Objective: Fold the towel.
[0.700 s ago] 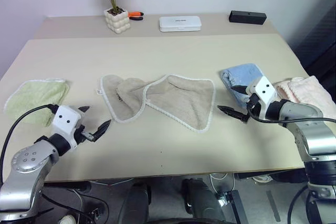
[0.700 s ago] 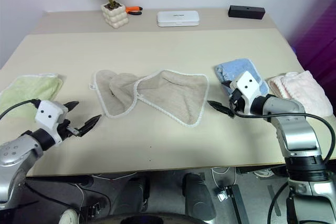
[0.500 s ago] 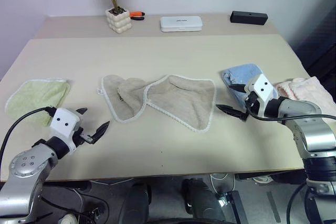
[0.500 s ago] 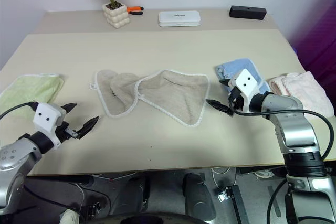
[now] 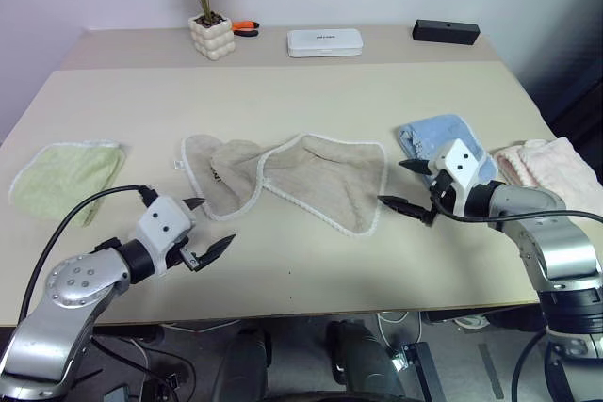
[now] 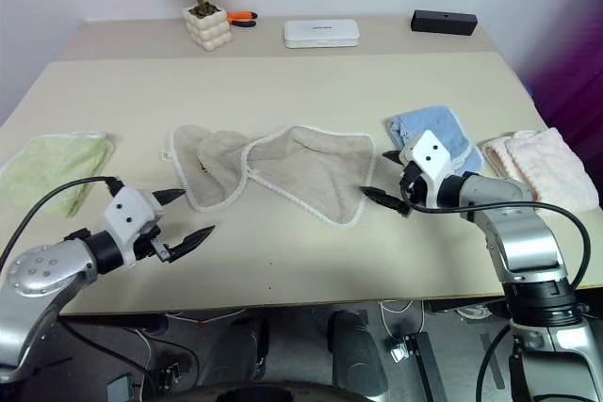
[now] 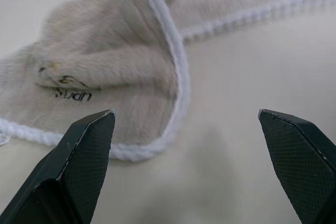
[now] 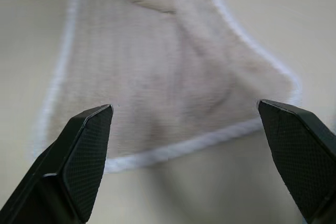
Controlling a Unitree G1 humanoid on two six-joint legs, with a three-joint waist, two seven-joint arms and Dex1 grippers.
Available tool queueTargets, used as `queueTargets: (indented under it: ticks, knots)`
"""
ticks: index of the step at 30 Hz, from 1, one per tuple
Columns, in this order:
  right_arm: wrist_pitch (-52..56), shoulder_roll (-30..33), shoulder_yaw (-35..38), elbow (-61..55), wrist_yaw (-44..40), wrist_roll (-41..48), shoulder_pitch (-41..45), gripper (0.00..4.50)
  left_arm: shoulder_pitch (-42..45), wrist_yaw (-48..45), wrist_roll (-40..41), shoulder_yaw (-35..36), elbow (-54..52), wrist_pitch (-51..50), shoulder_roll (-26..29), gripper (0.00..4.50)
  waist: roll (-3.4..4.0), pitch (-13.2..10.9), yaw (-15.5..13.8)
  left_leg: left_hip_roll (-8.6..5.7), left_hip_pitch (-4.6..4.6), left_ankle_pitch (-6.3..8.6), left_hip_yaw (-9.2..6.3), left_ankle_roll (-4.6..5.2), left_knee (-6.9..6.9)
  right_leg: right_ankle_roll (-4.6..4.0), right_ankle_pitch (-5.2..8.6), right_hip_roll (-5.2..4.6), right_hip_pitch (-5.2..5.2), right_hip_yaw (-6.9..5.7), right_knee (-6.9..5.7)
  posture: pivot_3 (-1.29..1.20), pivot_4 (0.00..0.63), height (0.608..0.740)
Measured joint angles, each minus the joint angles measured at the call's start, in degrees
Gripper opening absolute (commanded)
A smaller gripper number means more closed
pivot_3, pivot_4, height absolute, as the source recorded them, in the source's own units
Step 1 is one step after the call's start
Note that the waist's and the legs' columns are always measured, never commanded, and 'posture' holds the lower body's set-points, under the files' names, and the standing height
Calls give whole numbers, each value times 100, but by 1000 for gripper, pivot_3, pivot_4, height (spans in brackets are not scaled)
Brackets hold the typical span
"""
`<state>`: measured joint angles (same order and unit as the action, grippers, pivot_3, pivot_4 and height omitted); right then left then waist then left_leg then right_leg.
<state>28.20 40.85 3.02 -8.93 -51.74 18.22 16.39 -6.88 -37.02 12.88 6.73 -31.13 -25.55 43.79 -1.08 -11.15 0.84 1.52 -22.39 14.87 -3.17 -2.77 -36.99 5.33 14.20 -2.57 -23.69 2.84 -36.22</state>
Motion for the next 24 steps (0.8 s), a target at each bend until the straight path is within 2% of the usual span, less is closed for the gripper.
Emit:
queueTargets:
  ticks: [6,13,16,22,23,24]
  knots:
    - [-11,-245,-61,-103,391,-39,-5,4500,309,96,-557,-510,696,190,-3,4469,1,-1,17,1,-1,1,0,2,2,2,-1,1,-4,0,-1,0,150,737]
    - [-51,-636,-247,-373,781,-77,13,4500,1075,-51,-751,-932,1576,727,-238,4469,18,9,-25,-3,4,1,0,2,-7,2,-1,-6,11,0,0,0,150,737]
    - [-99,-637,-246,-373,866,-113,10,4500,1216,-81,-751,-962,1850,857,-383,3663,26,14,-24,-3,9,1,-1,2,-7,2,-1,-5,15,-1,0,0,150,737]
    - [-239,-689,-252,-362,964,-137,11,4500,1277,-135,-750,-1030,2263,1173,-504,778,31,16,14,-1,16,1,-1,2,-5,2,-1,-2,17,0,-4,0,150,737]
    - [-243,-703,-257,-361,978,-145,11,4500,1275,-135,-751,-1022,2325,1230,-490,173,31,17,29,0,17,1,-1,2,-5,2,-1,-1,17,0,-5,0,150,737]
    - [-250,-710,-263,-360,982,-164,11,4500,1273,-132,-755,-1008,2370,1258,-472,75,31,17,36,1,18,1,-1,3,-4,3,-1,1,16,0,-7,0,150,737]
